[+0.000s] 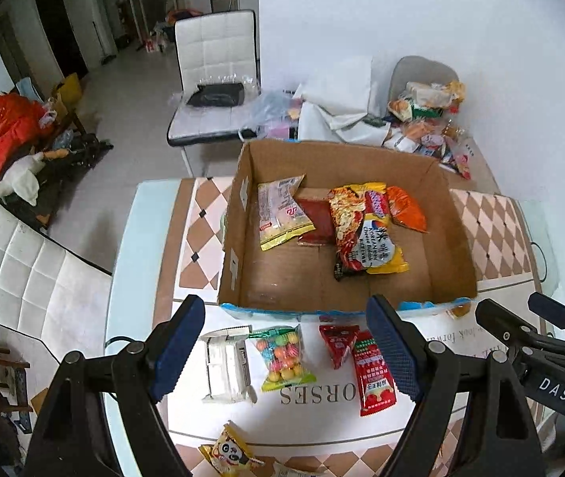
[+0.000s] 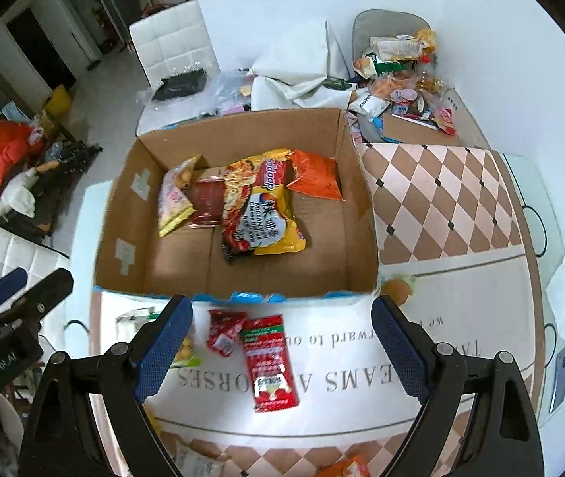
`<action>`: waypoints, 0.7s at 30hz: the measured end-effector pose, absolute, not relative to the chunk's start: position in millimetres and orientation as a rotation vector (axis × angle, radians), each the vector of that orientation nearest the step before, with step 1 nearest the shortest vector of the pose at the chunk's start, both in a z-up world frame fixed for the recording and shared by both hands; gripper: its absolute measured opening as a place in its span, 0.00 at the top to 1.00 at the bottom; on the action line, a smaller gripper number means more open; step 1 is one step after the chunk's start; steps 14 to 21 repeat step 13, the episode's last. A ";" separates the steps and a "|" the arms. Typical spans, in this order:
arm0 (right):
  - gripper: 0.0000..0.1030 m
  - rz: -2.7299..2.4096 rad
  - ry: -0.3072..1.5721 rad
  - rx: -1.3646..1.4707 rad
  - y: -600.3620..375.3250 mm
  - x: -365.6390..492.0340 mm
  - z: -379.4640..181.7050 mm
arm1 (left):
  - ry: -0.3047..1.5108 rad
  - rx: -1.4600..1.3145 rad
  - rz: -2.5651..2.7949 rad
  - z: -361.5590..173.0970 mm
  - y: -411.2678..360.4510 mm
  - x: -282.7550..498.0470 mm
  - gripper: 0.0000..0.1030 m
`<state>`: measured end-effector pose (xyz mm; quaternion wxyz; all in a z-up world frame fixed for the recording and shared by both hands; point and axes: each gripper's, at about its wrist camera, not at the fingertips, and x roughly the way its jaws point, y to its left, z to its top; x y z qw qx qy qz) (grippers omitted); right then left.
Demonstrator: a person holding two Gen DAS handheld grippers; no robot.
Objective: Organize snacks
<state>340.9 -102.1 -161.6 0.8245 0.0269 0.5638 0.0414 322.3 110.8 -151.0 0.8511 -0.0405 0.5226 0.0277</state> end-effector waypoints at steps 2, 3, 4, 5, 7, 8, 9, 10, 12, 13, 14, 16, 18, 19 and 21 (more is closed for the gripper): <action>0.09 0.093 1.180 0.070 -104.2 328.8 -151.3 | 1.080 -0.089 0.053 -141.1 109.5 312.9 0.20; 0.09 0.096 1.173 0.076 -104.6 323.9 -147.0 | 1.069 -0.088 0.052 -136.8 108.9 308.5 0.20; 0.09 0.100 1.163 0.077 -105.6 317.7 -141.5 | 1.054 -0.084 0.054 -130.9 107.9 303.1 0.20; 0.09 0.103 1.152 0.073 -105.4 312.1 -136.9 | 1.041 -0.084 0.054 -126.0 107.4 298.9 0.20; 0.09 0.105 1.129 0.068 -106.8 303.0 -127.6 | 1.022 -0.080 0.055 -118.6 104.6 291.1 0.20; 0.09 0.105 1.113 0.057 -106.8 297.4 -121.7 | 1.012 -0.078 0.056 -114.1 102.3 286.5 0.20; 0.09 0.102 1.100 0.054 -108.2 293.2 -117.3 | 1.006 -0.077 0.055 -111.9 100.8 283.2 0.20; 0.09 0.102 1.091 0.057 -109.6 289.3 -113.3 | 0.999 -0.074 0.057 -109.5 99.4 279.8 0.20; 0.09 0.106 1.081 0.066 -112.2 282.5 -106.6 | 0.984 -0.070 0.062 -104.6 95.7 273.1 0.20; 0.09 0.108 1.074 0.070 -112.9 278.8 -103.9 | 0.980 -0.069 0.062 -102.8 93.6 270.7 0.20; 0.09 0.108 1.074 0.070 -112.9 278.8 -103.9 | 0.980 -0.069 0.062 -102.8 93.6 270.7 0.20; 0.09 0.108 1.074 0.070 -112.9 278.8 -103.9 | 0.980 -0.069 0.062 -102.8 93.6 270.7 0.20; 0.09 0.108 1.074 0.070 -112.9 278.8 -103.9 | 0.980 -0.069 0.062 -102.8 93.6 270.7 0.20; 0.09 0.108 1.074 0.070 -112.9 278.8 -103.9 | 0.980 -0.069 0.062 -102.8 93.6 270.7 0.20; 0.09 0.108 1.074 0.070 -112.9 278.8 -103.9 | 0.980 -0.069 0.062 -102.8 93.6 270.7 0.20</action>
